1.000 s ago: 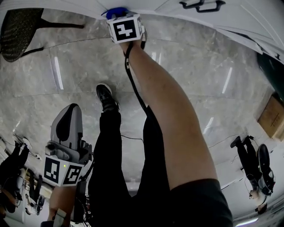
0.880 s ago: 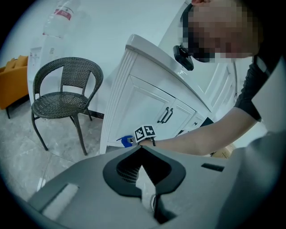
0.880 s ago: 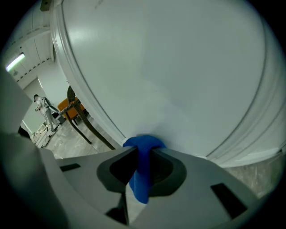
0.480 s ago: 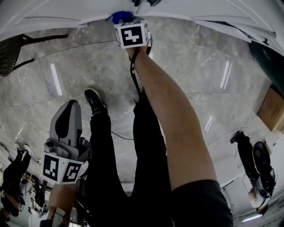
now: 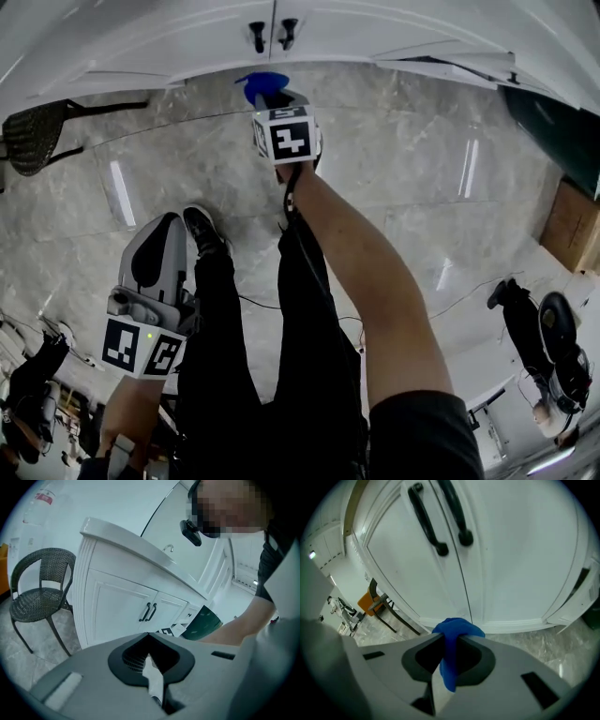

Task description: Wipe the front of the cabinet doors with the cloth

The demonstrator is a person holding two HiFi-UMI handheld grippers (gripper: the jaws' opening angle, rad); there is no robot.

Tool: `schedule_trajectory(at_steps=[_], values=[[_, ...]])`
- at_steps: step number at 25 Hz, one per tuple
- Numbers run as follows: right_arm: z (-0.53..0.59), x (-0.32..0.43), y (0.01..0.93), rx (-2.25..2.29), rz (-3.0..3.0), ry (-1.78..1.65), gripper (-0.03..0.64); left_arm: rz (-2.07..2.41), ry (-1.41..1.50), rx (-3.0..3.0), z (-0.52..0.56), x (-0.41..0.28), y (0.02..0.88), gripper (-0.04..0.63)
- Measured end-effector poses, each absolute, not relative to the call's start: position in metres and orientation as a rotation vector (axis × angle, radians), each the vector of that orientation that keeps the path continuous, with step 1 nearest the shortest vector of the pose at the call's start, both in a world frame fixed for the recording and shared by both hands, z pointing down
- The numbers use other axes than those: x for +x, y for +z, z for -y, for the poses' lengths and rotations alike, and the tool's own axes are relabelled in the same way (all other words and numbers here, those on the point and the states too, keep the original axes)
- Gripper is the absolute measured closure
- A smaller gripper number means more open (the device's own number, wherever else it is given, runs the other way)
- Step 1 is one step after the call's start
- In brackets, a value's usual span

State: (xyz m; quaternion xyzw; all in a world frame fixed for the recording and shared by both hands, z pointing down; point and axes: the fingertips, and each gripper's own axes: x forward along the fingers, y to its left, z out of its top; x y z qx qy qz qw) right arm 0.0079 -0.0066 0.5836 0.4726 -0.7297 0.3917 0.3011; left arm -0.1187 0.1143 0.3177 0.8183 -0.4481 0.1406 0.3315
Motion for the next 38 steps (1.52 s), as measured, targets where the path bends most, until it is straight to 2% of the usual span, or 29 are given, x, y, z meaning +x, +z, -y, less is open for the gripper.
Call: schedule_trajectory(at_steps=[14,20,25,32,38], values=[[-0.077,0.023,0.327,1.509,1.998,1.268,0.56,1.25,0.305,2.368,-0.096,-0.175,0.126,0.597],[-0.071,0.028,0.247,1.743,1.979,1.325,0.56,1.213,0.267,2.48,-0.091,-0.189,0.068,0.597],[-0.046,0.049,0.245,1.782,2.015,1.312,0.56,1.206,0.301,2.51,-0.085,-0.154,0.075,0.597],[-0.019,0.071,0.279,1.498,2.152,1.255,0.56,1.34,0.366,2.367,-0.09,-0.078,0.116,0.597],[0.023,0.093,0.289,1.376,2.207,1.161,0.56,1.393,0.325,2.321,-0.092,-0.016,0.114,0.597]])
